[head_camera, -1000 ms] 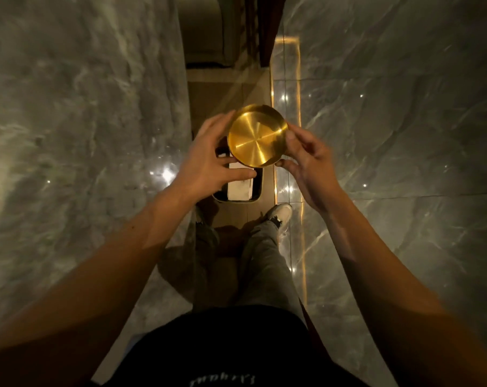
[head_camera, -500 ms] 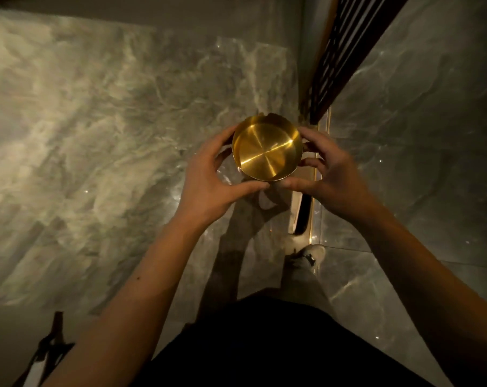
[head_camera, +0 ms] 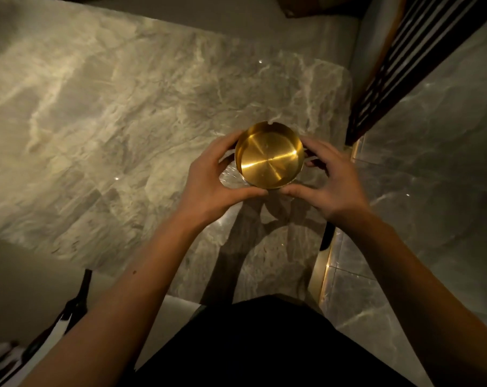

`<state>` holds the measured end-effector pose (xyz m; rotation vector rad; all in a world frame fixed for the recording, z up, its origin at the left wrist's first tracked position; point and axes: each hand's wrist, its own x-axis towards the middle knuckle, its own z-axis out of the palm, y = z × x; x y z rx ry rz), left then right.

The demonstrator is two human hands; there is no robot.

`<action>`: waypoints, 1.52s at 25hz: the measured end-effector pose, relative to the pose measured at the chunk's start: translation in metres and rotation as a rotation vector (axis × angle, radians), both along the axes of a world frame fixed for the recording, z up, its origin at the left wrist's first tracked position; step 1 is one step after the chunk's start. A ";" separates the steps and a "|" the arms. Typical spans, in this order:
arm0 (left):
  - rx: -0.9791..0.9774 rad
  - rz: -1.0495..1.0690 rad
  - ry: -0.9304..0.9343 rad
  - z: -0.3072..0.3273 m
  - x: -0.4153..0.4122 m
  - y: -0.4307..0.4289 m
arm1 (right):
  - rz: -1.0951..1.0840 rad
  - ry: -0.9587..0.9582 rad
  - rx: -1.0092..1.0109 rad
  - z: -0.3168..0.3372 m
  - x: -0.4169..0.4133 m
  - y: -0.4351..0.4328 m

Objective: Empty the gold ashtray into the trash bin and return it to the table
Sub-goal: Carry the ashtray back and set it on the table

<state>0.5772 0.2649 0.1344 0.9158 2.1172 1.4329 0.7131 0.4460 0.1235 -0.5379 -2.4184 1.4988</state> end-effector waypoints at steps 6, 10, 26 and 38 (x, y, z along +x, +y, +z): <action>-0.016 0.041 -0.023 -0.004 -0.016 -0.033 | 0.007 -0.004 -0.031 -0.006 -0.023 -0.030; -0.034 0.009 -0.036 -0.014 -0.054 -0.058 | -0.012 -0.016 -0.034 -0.013 -0.058 -0.061; -0.087 -0.127 -0.067 -0.022 -0.310 -0.238 | -0.145 0.026 0.022 -0.020 -0.290 -0.261; -0.159 0.199 0.072 -0.001 -0.385 -0.353 | 0.208 -0.015 -0.097 -0.028 -0.427 -0.332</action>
